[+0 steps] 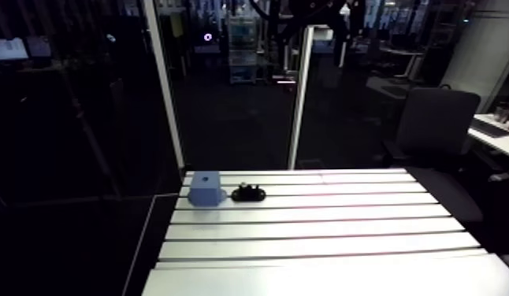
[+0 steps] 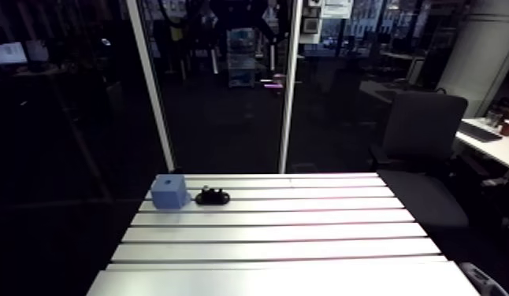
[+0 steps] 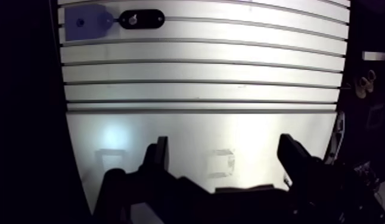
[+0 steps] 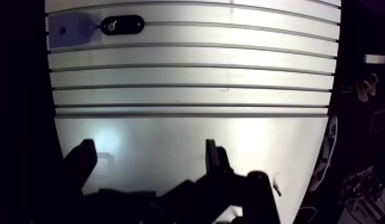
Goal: Pick up the M10 bolt and insert it into the hex recess until seated.
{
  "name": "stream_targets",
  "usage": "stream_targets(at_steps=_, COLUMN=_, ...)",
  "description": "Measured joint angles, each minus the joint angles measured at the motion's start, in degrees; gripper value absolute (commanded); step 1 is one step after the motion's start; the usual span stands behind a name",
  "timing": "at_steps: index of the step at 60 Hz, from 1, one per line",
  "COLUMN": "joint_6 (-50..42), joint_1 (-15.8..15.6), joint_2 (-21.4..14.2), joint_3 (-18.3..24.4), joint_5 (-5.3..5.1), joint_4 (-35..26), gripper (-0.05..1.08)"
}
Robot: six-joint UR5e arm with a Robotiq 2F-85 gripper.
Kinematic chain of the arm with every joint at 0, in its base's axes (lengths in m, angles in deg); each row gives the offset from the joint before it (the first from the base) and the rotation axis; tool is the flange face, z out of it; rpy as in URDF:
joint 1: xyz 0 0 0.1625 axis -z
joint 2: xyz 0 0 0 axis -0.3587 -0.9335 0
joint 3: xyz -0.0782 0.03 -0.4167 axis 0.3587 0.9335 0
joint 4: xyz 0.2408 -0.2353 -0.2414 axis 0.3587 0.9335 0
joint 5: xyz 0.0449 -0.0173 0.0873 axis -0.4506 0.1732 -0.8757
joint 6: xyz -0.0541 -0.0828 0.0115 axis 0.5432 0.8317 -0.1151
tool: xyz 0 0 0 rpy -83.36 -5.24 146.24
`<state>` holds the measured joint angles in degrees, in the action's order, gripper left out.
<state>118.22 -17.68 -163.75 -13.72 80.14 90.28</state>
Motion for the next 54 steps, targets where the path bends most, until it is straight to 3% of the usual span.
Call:
stream_targets(at_steps=3, joint_6=0.0, joint_1=-0.3, joint_2=-0.3, joint_3=-0.6, joint_5=-0.38, joint_4=0.3, gripper=0.01)
stream_targets(at_steps=24, joint_6=-0.1, joint_1=-5.1, joint_2=-4.0, joint_3=-8.3, joint_5=-5.89, joint_4=4.3, gripper=0.01)
stream_targets(at_steps=31, joint_6=0.1, joint_1=-6.0, joint_2=-4.5, joint_3=-9.5, joint_5=-6.87, joint_4=5.1, gripper=0.01)
stream_targets(at_steps=37, joint_6=0.7, joint_1=-6.0, joint_2=-4.6, joint_3=-9.9, joint_5=-6.57, joint_4=5.9, gripper=0.01)
stream_targets(at_steps=45, joint_6=1.5, joint_1=-4.0, joint_2=-4.4, joint_3=-10.3, joint_5=-4.35, joint_4=7.8, gripper=0.01)
stream_targets(at_steps=54, joint_6=2.4, joint_1=-1.2, joint_2=-4.3, joint_3=-10.4, joint_5=-2.61, joint_4=9.3, gripper=0.01)
